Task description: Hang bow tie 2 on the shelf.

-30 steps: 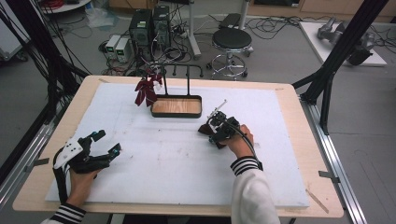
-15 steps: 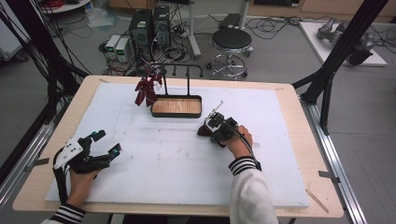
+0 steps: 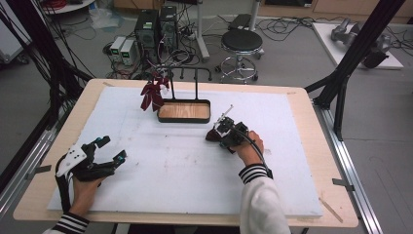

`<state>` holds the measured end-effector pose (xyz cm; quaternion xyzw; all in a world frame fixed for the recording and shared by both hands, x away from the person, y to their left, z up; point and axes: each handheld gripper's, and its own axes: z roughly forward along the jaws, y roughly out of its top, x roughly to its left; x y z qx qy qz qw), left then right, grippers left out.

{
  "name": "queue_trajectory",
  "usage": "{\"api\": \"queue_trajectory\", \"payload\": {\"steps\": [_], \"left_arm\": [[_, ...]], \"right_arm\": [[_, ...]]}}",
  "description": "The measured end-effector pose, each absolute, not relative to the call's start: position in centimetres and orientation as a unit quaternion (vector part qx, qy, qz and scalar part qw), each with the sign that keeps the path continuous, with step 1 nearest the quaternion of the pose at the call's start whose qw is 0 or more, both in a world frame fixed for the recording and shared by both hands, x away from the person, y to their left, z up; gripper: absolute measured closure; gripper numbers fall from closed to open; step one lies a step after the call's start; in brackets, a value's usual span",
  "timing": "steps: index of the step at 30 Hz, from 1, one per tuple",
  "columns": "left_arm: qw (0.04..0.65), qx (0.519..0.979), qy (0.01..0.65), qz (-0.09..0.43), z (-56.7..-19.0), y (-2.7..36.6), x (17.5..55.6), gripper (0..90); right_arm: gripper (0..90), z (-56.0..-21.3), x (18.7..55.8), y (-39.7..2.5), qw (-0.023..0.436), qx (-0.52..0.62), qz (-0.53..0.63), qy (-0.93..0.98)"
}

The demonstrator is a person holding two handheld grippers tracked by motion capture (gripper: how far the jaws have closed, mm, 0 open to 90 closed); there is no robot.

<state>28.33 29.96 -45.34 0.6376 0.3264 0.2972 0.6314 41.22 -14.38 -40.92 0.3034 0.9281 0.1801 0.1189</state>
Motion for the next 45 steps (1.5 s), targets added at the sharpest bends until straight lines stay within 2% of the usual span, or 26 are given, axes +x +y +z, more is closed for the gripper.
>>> {"api": "queue_trajectory", "payload": {"steps": [18,32,39,45], "left_arm": [[0.628,0.64,0.325,0.299,-45.3,29.9,28.3,16.0],[0.628,0.64,0.325,0.3,-45.3,29.9,28.3,16.2],[0.628,0.64,0.326,0.3,-45.3,29.9,28.3,16.2],[0.628,0.64,0.325,0.3,-45.3,29.9,28.3,16.2]], "right_arm": [[76.3,-38.8,40.6,-15.0,0.167,0.302,0.249,0.905],[76.2,-37.3,40.2,-15.5,0.188,0.324,0.368,0.851],[76.2,-36.1,39.5,-15.7,0.235,0.333,0.438,0.801],[76.2,-35.4,39.2,-15.9,0.253,0.333,0.484,0.768]]}}
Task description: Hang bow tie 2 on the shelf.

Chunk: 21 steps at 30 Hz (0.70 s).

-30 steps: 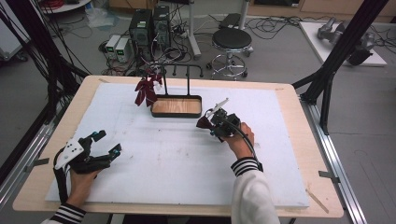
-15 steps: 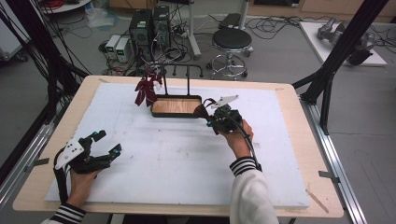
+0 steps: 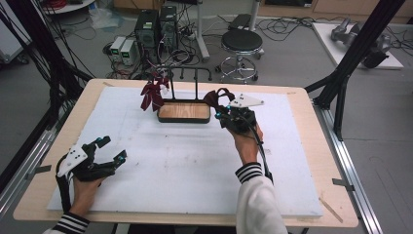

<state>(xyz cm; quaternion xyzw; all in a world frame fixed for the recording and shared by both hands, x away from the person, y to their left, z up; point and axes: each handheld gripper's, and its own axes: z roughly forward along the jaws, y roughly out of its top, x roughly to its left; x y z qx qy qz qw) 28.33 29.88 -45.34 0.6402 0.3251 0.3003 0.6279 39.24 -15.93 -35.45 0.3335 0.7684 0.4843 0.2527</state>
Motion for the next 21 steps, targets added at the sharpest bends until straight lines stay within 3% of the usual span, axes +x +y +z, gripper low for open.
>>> {"api": "queue_trajectory", "payload": {"steps": [21], "left_arm": [[0.628,0.64,0.325,0.3,-45.3,29.9,28.3,16.3]], "right_arm": [[76.4,-33.8,40.2,-15.0,0.276,0.333,0.518,0.738]]}}
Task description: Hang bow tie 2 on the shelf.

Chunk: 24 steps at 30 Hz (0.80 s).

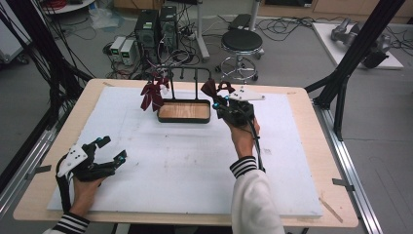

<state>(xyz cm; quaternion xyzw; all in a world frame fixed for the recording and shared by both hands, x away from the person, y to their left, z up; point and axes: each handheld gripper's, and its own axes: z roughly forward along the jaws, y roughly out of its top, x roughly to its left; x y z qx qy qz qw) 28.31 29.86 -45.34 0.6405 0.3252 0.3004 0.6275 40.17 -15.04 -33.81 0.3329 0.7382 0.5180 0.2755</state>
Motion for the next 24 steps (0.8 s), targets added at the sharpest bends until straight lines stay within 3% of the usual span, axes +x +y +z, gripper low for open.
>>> {"api": "queue_trajectory", "payload": {"steps": [24], "left_arm": [[0.629,0.639,0.325,0.3,-45.4,29.9,28.3,16.3]], "right_arm": [[76.3,-32.8,43.2,-12.0,0.275,0.342,0.524,0.73]]}}
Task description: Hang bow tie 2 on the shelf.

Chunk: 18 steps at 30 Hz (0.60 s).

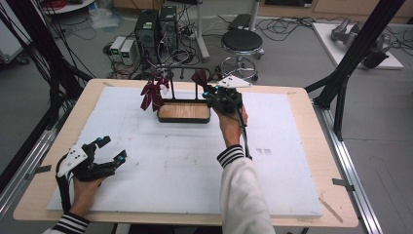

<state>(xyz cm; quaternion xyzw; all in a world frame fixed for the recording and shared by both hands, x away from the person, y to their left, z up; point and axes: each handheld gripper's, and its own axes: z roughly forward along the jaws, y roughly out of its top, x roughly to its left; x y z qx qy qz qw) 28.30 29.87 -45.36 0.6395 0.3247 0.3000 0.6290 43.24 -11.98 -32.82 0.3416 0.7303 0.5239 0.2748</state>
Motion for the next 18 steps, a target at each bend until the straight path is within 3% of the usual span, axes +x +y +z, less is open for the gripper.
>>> {"api": "queue_trajectory", "payload": {"steps": [18], "left_arm": [[0.631,0.638,0.323,0.301,-45.4,29.9,28.3,16.3]], "right_arm": [[76.4,-33.2,45.3,-11.4,0.273,0.369,0.512,0.726]]}}
